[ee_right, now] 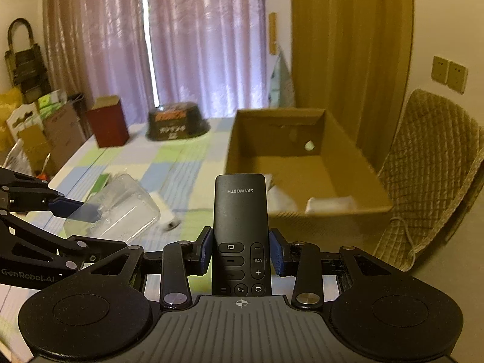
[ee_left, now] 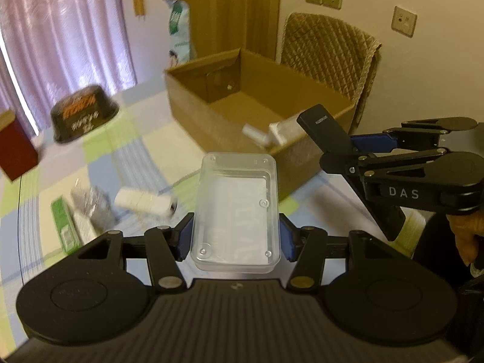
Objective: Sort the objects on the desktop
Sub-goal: 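Carry the clear container with left tool while right tool carries black remote to box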
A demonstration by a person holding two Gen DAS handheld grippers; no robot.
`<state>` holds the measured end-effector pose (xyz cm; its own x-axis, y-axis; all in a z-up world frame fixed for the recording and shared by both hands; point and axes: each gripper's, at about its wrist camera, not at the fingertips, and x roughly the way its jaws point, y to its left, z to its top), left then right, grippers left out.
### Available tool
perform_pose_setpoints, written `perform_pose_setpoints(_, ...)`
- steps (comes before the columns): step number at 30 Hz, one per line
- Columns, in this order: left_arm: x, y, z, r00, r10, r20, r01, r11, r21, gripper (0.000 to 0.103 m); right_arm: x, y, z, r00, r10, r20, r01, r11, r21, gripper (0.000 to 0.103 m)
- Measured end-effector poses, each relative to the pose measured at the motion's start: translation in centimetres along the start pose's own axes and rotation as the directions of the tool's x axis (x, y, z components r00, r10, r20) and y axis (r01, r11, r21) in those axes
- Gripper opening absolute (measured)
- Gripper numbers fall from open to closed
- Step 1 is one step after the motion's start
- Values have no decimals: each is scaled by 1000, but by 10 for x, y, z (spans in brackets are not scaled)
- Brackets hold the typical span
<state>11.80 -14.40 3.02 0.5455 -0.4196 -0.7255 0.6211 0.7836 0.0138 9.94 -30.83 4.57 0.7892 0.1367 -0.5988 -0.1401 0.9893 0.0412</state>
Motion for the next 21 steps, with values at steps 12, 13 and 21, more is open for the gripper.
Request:
perform_pose_setpoints(12,50,-10,98,996,-30,90,28,999,32,51,34,-67,91,993,-46,108,42,998,40,38)
perform_pose_setpoints(13,57,-9,104,995,-30,92,27,999,33,51,40,-72,96,993,-50,109,45,998,43,38)
perform_pose_setpoints(21,107,-5,132,996,-25,90,22,999,36,51,90,-102,103,996,-71,49,69,997,46,38)
